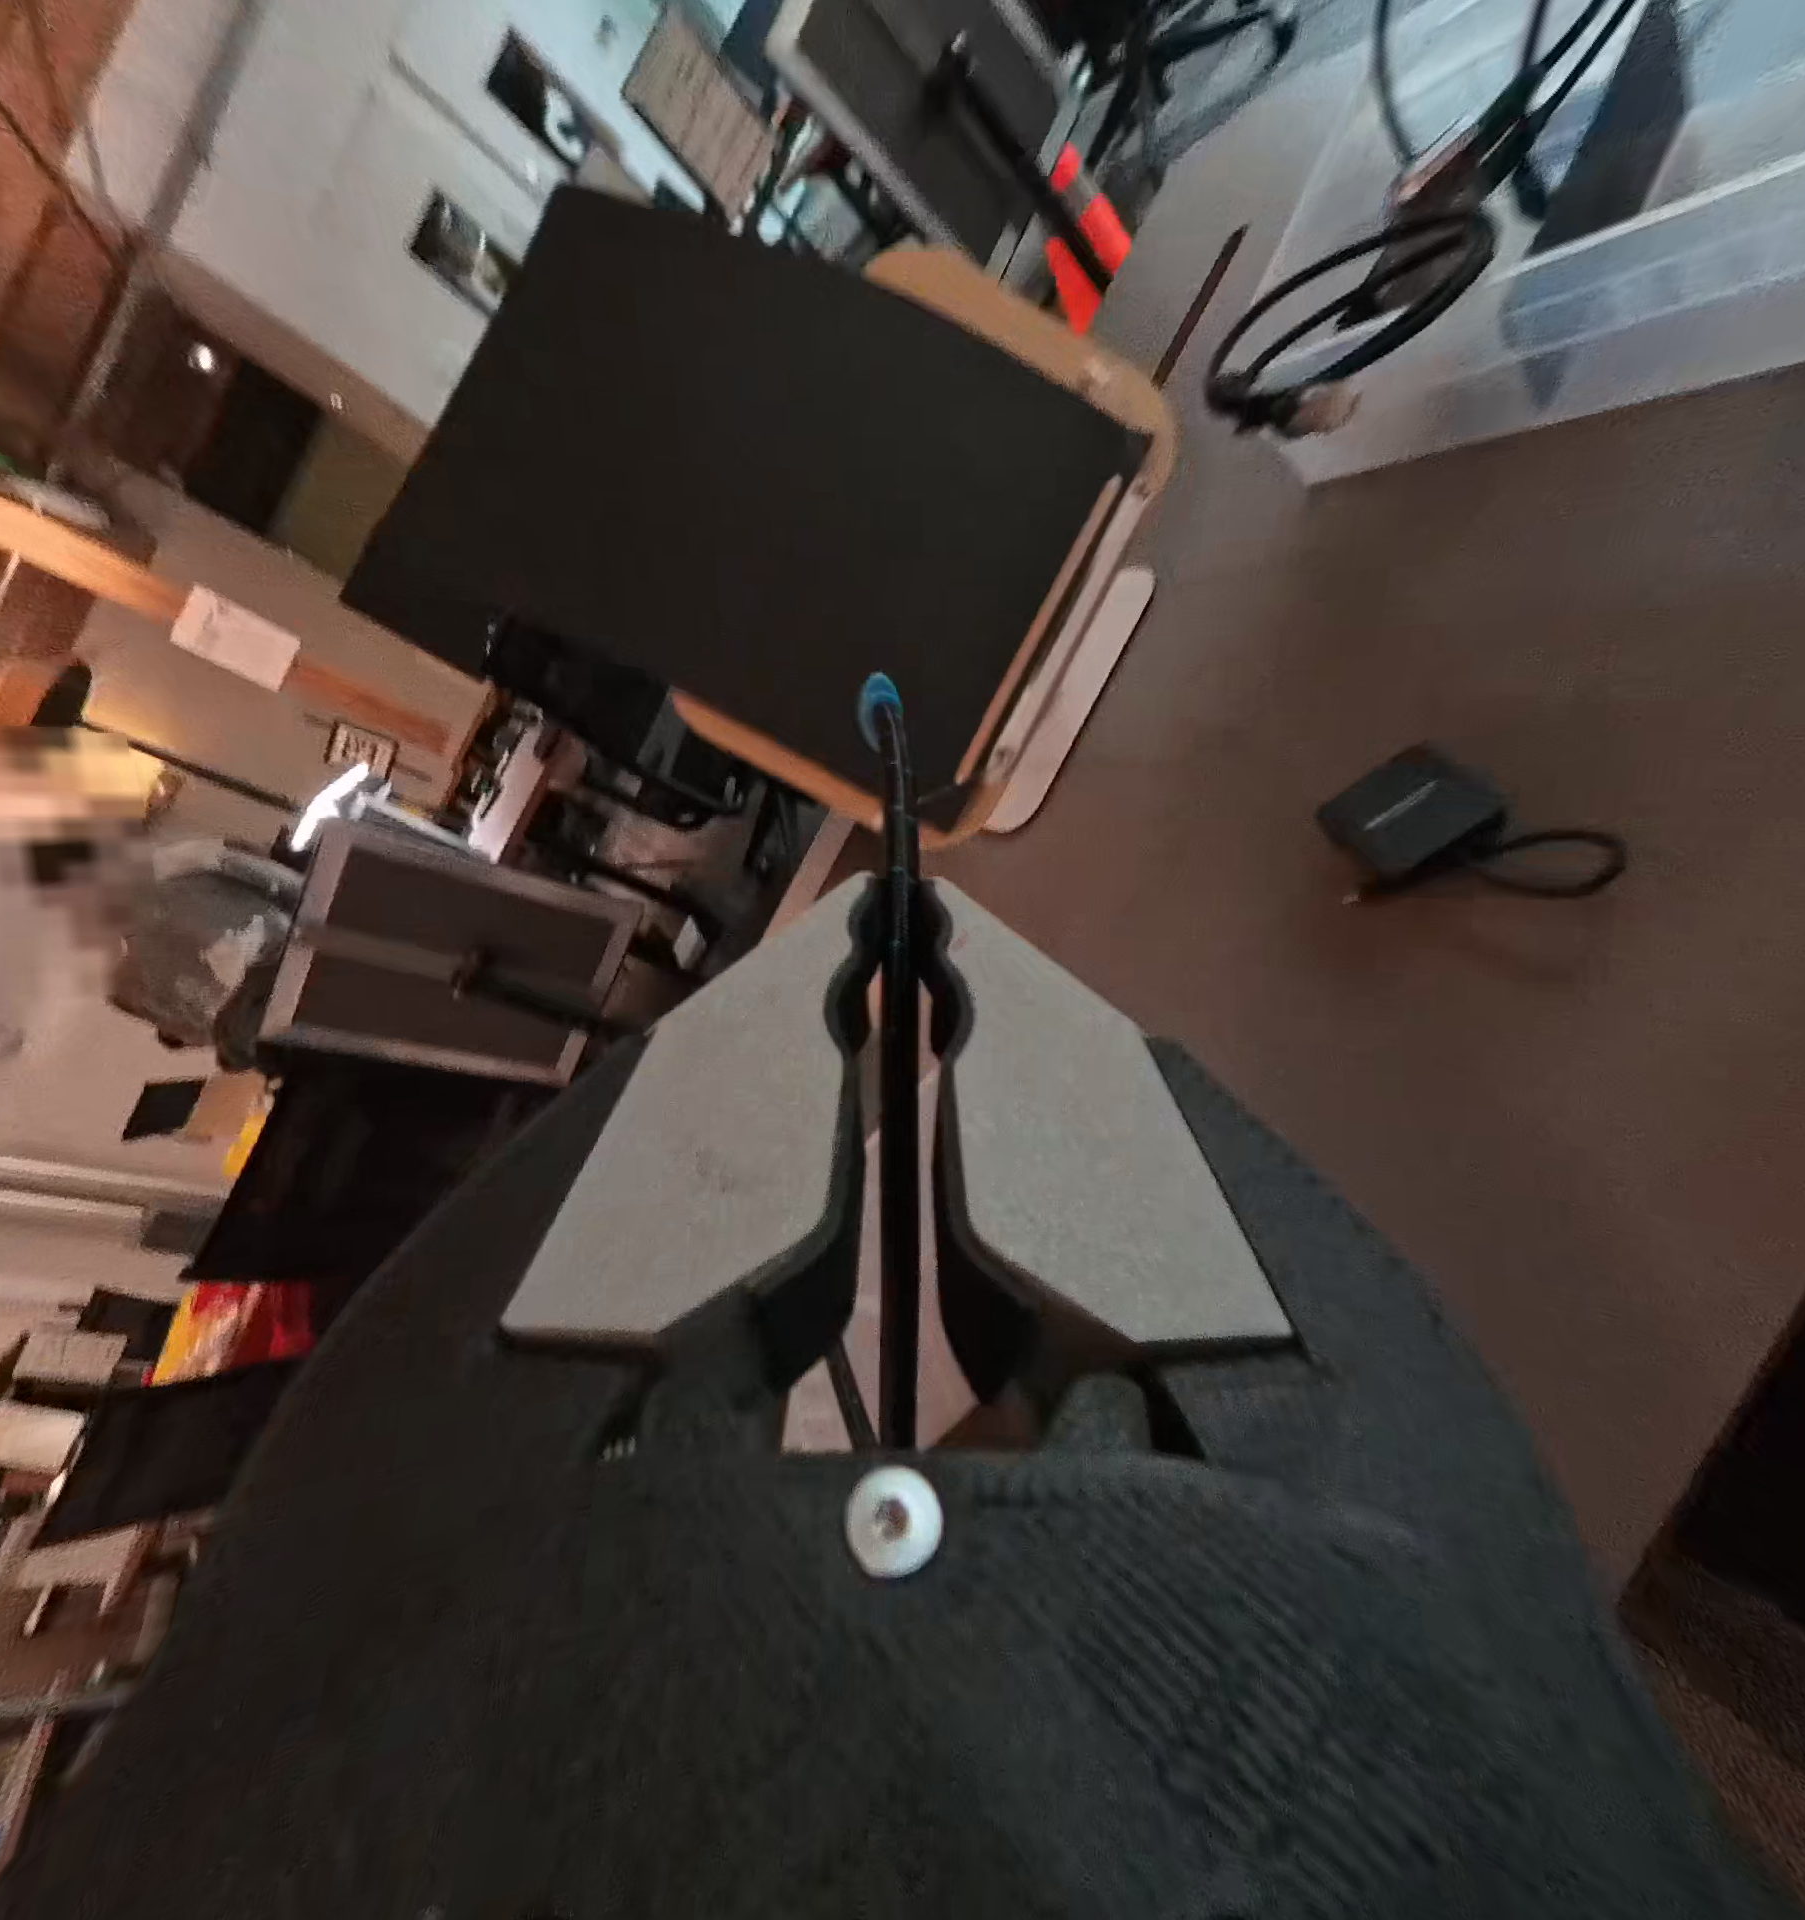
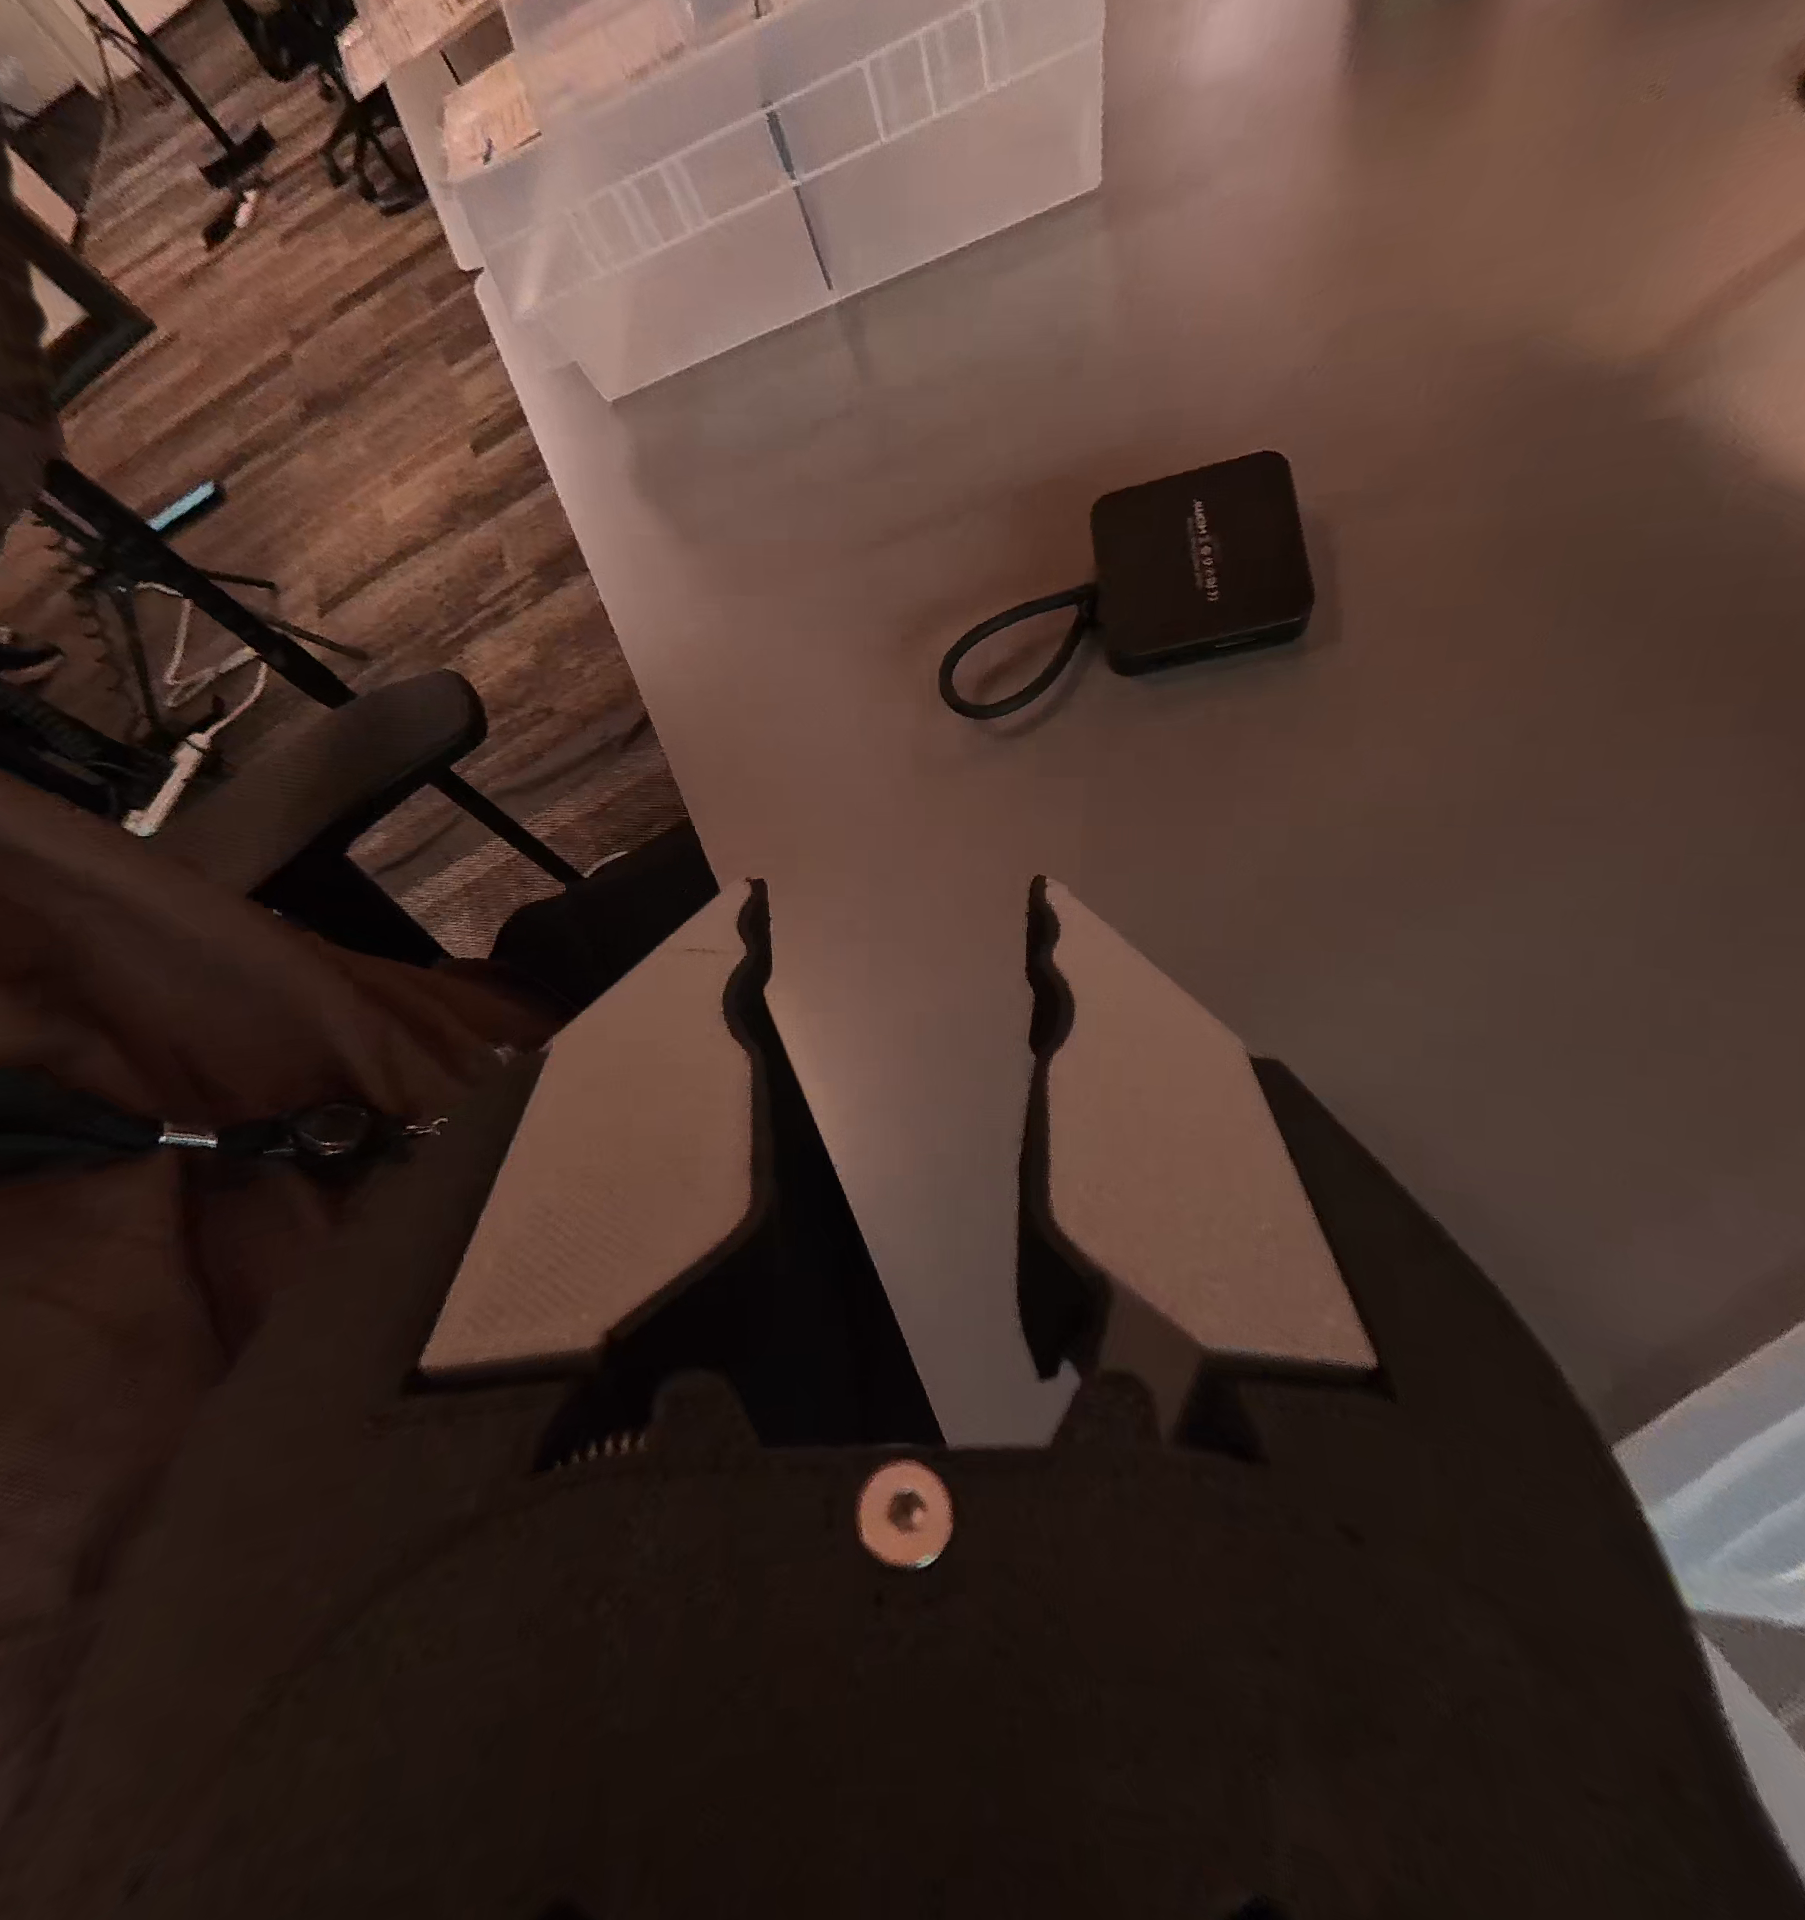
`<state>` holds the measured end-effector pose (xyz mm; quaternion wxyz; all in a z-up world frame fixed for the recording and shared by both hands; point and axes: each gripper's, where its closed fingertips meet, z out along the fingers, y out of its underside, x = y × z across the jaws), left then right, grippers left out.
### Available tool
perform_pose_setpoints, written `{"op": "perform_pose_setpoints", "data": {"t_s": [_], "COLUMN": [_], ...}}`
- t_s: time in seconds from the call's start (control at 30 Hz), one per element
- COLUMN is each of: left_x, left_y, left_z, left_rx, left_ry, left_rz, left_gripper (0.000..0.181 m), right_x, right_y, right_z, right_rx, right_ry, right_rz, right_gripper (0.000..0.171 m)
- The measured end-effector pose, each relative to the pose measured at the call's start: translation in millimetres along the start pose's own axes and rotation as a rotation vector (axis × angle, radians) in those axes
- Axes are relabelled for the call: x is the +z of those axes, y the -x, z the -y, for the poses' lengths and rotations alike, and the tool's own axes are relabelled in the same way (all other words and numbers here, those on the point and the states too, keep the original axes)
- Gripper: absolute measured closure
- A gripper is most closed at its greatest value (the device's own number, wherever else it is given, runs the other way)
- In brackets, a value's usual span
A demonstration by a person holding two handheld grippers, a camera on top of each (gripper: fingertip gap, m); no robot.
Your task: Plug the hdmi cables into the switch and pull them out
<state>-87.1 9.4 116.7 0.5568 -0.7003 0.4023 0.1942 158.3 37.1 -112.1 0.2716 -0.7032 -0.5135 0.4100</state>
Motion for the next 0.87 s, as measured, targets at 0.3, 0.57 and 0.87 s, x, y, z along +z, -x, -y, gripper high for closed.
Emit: {"op": "perform_pose_setpoints", "data": {"t_s": [0.3,0.57,0.87], "left_x": [74,27,19], "left_y": [-172,-168,-212], "left_z": [8,-63,-116], "left_rx": [0.278,0.205,0.211], "left_ry": [-0.020,0.015,0.110], "left_rz": [-0.104,-0.064,-0.113], "left_gripper": [0.177,0.177,0.176], "right_x": [-10,50,138], "right_y": [-30,-51,-86], "right_z": [-5,16,21], "right_rx": [-0.026,-0.115,-0.195], "right_ry": [0.013,0.068,0.314], "right_rz": [-0.224,-0.263,-0.217], "right_gripper": [0.120,0.107,0.102]}}
